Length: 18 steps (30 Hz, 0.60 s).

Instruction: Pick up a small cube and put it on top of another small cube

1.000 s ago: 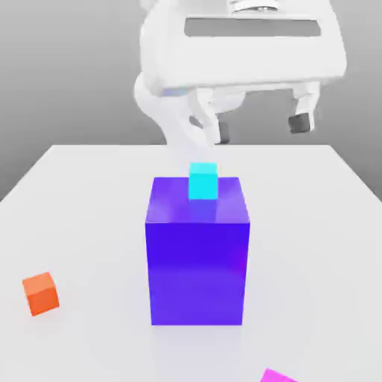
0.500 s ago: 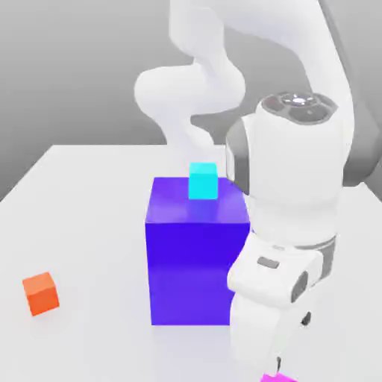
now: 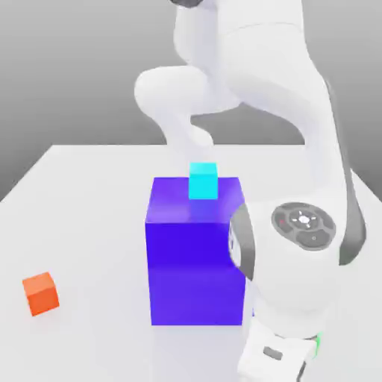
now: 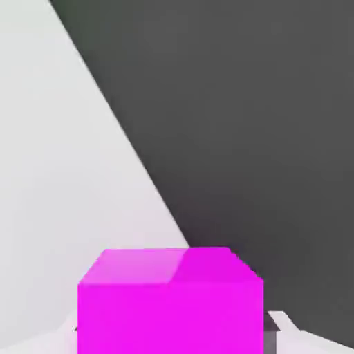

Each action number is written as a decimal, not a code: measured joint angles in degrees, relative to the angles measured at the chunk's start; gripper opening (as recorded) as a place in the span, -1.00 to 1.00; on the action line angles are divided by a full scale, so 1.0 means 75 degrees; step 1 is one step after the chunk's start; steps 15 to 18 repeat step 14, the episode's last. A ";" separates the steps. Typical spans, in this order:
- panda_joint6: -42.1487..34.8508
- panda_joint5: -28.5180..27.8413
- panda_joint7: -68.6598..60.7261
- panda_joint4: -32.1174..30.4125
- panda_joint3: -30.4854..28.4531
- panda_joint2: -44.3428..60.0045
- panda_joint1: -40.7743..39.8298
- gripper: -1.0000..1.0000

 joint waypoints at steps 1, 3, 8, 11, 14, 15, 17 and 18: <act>-0.0211 -0.0039 0.0011 -0.0035 -0.0016 -0.0244 0.0032 -1.00; -0.0667 -0.0220 -0.0215 0.0342 0.0206 -0.0329 0.0266 -1.00; -0.1651 -0.0735 -0.0933 0.1581 0.0885 -0.0078 0.0996 -1.00; -0.1152 -0.0841 -0.1001 0.1789 0.0926 0.0630 0.1130 -1.00; -0.1036 -0.0852 -0.1003 0.1810 0.0921 0.0766 0.1145 1.00; -0.1036 -0.0852 -0.1003 0.1810 0.0921 0.0766 0.1145 1.00; -0.1036 -0.0852 -0.1003 0.1810 0.0921 0.0766 0.1145 1.00; -0.1036 -0.0852 -0.1003 0.1810 0.0921 0.0766 0.1145 1.00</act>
